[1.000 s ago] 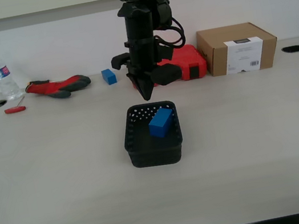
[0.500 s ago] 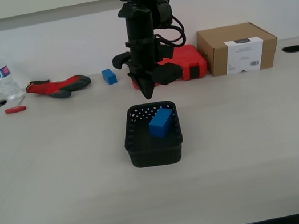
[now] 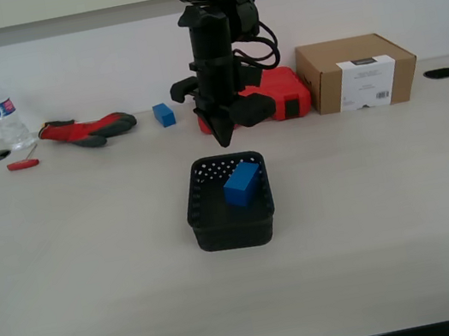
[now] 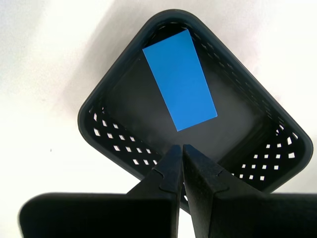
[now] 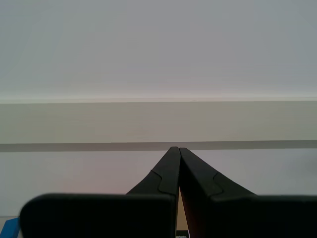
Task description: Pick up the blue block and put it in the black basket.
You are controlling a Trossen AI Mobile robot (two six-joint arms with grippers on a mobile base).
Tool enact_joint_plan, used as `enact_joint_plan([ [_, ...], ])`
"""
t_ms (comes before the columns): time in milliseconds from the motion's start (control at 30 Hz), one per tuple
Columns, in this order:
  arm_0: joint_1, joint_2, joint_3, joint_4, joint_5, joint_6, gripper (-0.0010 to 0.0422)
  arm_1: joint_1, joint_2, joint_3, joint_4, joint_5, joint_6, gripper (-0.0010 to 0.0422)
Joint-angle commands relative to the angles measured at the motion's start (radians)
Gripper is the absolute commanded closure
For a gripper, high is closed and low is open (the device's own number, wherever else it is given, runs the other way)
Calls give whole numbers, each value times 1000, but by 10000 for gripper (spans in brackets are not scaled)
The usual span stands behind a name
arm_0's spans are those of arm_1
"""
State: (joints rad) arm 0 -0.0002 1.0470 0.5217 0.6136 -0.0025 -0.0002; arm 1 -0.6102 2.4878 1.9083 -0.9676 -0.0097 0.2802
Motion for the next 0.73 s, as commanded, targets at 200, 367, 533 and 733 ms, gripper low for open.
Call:
enact_joint_plan([
  [200,0,0,2,3,0,0,413,0,-1,1,13,-1,0,413],
  [367,0,0,2,3,0,0,413,0,-1,1,21,-1,0,413],
  [533,0,0,2,3,0,0,413,0,-1,1,26,-1,0,413],
  [733,0,0,2,3,0,0,413,0,-1,1,35,-1,0,413],
])
